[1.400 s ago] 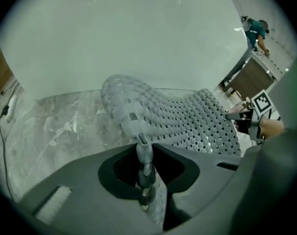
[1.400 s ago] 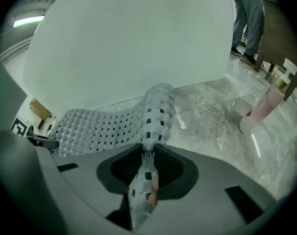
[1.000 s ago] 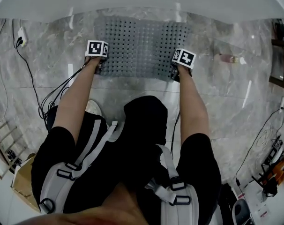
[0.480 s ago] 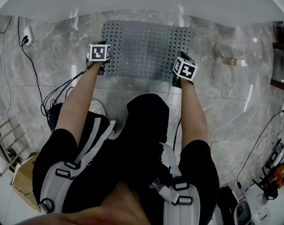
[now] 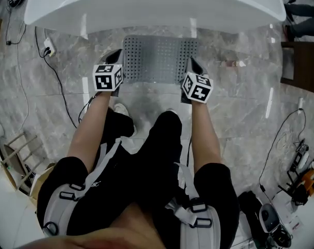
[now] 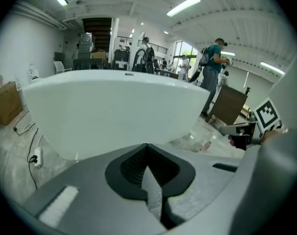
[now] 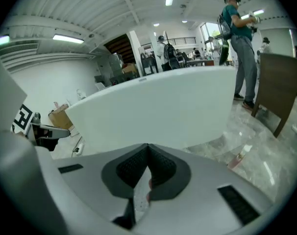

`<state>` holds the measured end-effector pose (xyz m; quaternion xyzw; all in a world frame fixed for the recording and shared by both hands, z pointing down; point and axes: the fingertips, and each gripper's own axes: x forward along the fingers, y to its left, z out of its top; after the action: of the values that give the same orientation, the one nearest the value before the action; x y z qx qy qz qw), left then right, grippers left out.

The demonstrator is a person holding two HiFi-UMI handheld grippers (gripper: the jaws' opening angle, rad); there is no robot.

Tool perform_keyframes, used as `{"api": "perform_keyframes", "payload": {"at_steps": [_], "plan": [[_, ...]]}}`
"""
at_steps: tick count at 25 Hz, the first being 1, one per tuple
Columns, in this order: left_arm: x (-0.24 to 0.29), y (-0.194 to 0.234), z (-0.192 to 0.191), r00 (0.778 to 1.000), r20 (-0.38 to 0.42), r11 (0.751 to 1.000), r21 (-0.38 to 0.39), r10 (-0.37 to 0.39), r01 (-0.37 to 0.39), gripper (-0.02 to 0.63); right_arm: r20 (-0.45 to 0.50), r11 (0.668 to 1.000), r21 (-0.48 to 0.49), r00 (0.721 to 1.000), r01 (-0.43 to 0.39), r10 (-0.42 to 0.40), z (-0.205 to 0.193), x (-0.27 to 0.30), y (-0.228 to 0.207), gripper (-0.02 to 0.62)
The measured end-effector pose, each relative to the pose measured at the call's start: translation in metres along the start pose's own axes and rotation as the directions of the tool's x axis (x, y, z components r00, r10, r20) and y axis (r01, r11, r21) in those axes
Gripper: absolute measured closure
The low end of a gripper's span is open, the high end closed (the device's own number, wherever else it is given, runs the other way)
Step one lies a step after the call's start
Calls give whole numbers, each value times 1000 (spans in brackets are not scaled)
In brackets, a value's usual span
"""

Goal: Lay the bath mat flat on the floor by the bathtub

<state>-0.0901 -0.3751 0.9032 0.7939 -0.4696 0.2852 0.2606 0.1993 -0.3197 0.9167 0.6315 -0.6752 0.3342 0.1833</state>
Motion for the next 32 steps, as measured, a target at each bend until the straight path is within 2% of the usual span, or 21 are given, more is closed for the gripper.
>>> {"api": "perform_keyframes", "payload": {"at_steps": [3,6,10,12,16,19,21,23,27,32], "plan": [[-100,-23,89,995,94,999,-31,-24,27,601,98,1000,-23,995,-20,22,93,-94,51,591],[-202,-45,173,983,177,996,-57,-57,68,601,210,997,-58,976,-54,65,188,-193,109,591],[-319,-80,264,956,286,998,20,-63,60,601,340,991,-121,936,-56,94,282,-307,158,591],[-366,-96,301,931,360,998,50,-58,43,601,415,992,-117,905,-48,93,318,-352,166,591],[-434,-120,368,856,515,996,92,-49,1,601,556,994,-102,826,-46,96,382,-418,171,591],[-467,-141,390,821,569,993,113,-47,-22,601,615,993,-111,781,-47,105,406,-456,168,591],[-482,-147,395,805,592,993,116,-42,-33,601,633,991,-129,766,-41,114,414,-470,169,591],[-488,-150,394,803,595,993,111,-34,-40,601,634,990,-137,764,-42,120,417,-475,169,591],[-489,-154,389,805,592,993,108,-32,-39,601,630,988,-108,761,-108,153,416,-480,167,591],[-490,-154,381,804,594,994,107,-38,-32,601,627,986,-124,762,-109,163,408,-479,171,591]]}}
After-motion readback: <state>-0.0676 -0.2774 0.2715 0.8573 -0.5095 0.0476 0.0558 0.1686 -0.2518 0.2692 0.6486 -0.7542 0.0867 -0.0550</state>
